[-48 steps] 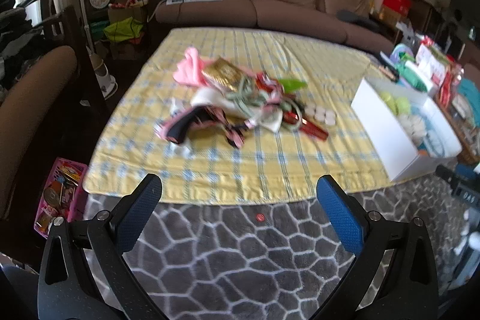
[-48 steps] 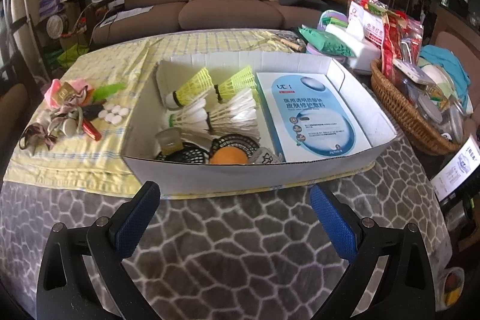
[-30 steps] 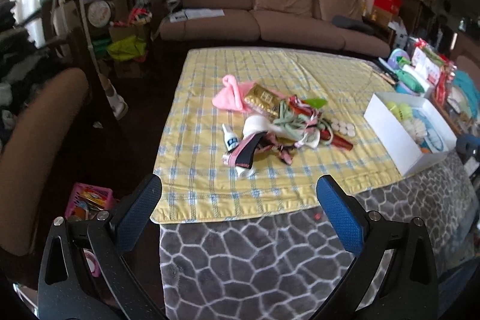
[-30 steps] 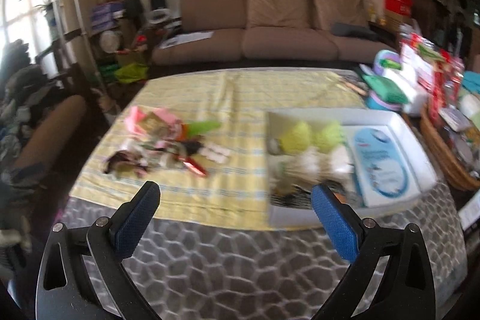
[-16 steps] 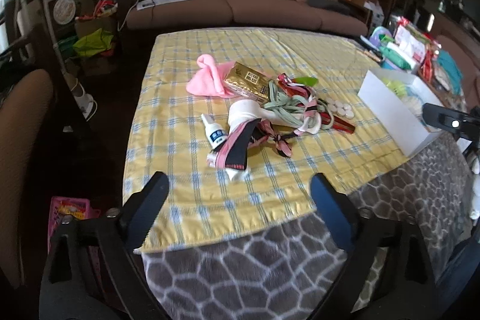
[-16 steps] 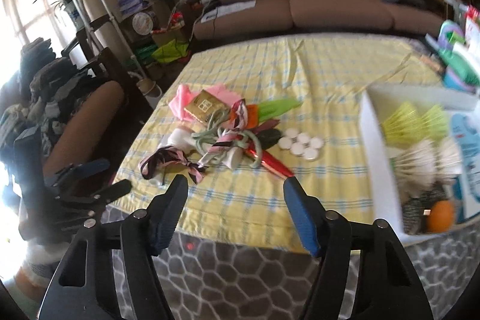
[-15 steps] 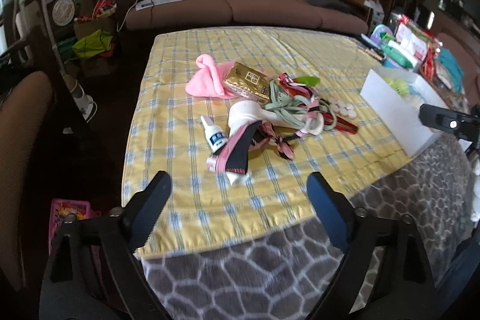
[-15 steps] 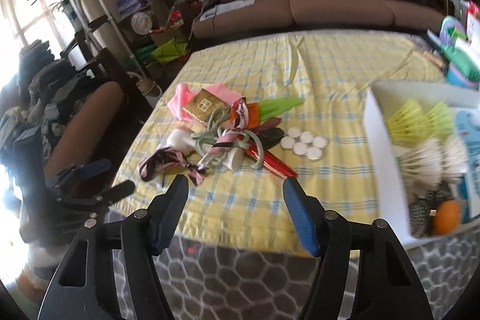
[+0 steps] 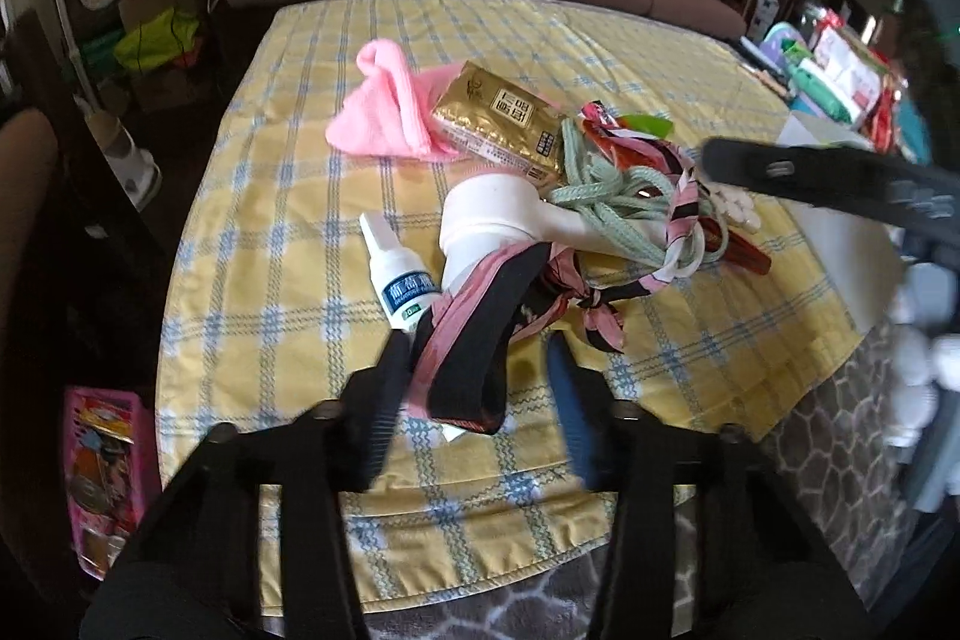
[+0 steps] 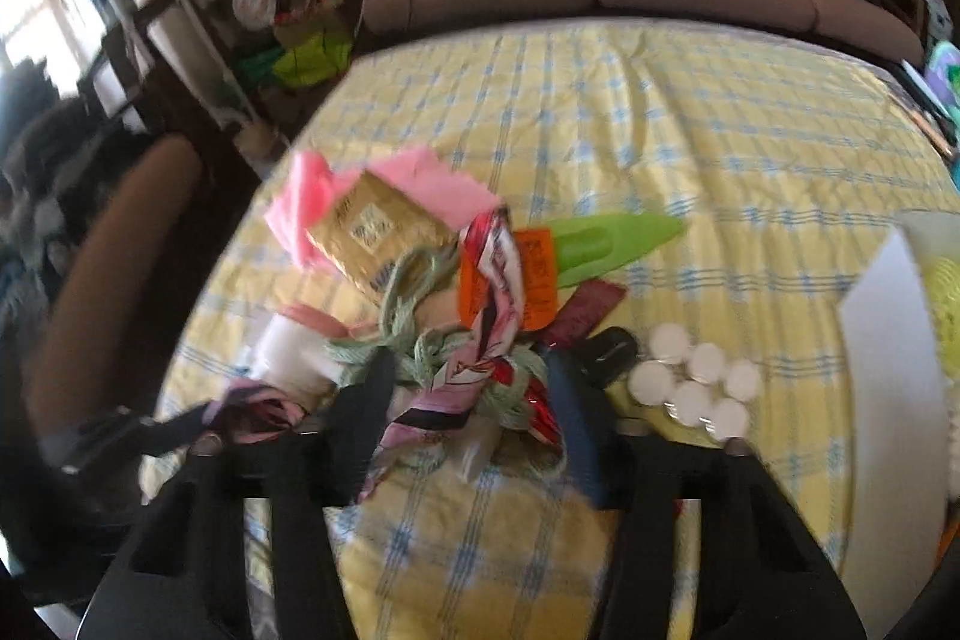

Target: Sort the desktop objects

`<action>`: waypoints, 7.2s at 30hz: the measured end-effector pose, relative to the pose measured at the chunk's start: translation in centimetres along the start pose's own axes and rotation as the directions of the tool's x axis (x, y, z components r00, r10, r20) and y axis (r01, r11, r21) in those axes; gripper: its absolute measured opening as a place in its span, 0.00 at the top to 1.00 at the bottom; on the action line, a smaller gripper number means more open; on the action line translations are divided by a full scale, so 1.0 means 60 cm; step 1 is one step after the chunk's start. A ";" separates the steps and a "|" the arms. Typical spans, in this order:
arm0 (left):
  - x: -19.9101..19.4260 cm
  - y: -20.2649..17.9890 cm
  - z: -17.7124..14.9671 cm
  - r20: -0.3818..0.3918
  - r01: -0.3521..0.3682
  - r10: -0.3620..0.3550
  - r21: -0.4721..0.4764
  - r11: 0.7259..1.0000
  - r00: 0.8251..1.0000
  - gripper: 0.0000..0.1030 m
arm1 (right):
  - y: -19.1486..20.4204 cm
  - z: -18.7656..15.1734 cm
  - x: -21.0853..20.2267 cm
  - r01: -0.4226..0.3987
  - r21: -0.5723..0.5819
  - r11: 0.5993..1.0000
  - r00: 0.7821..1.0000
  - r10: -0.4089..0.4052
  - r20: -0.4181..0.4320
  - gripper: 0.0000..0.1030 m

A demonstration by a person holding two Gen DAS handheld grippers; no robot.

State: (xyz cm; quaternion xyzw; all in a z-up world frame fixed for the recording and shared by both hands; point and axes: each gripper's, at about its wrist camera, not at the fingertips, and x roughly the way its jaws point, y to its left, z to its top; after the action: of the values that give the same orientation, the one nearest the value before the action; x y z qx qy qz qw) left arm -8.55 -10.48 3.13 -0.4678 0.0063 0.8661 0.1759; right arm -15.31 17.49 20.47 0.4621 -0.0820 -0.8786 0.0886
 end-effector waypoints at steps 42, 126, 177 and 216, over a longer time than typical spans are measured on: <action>-0.119 -0.465 0.153 -0.082 0.496 -0.490 0.140 0.857 0.868 0.94 | -0.345 -0.058 -0.427 -0.114 0.202 0.973 0.985 0.084 0.148 0.92; -0.013 -0.037 0.051 -0.030 0.218 -0.219 -0.021 0.976 0.975 0.33 | -0.048 0.008 -0.016 -0.097 0.008 0.995 0.992 0.097 -0.083 0.49; -0.037 -0.140 0.136 0.036 0.339 -0.341 0.049 0.939 0.939 0.96 | -0.073 -0.048 -0.181 -0.249 0.029 0.968 0.966 0.247 0.076 0.50; -0.199 -0.209 0.136 0.069 0.292 -0.318 0.250 0.923 0.946 0.41 | -0.047 0.059 -0.394 -0.205 0.024 0.978 0.961 0.197 0.194 0.87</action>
State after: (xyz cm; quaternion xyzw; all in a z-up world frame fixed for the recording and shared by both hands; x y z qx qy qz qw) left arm -5.27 -0.86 19.35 -0.3909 0.0270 0.8453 0.3633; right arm -5.29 25.91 40.70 0.3669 -0.1560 -0.9032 0.1589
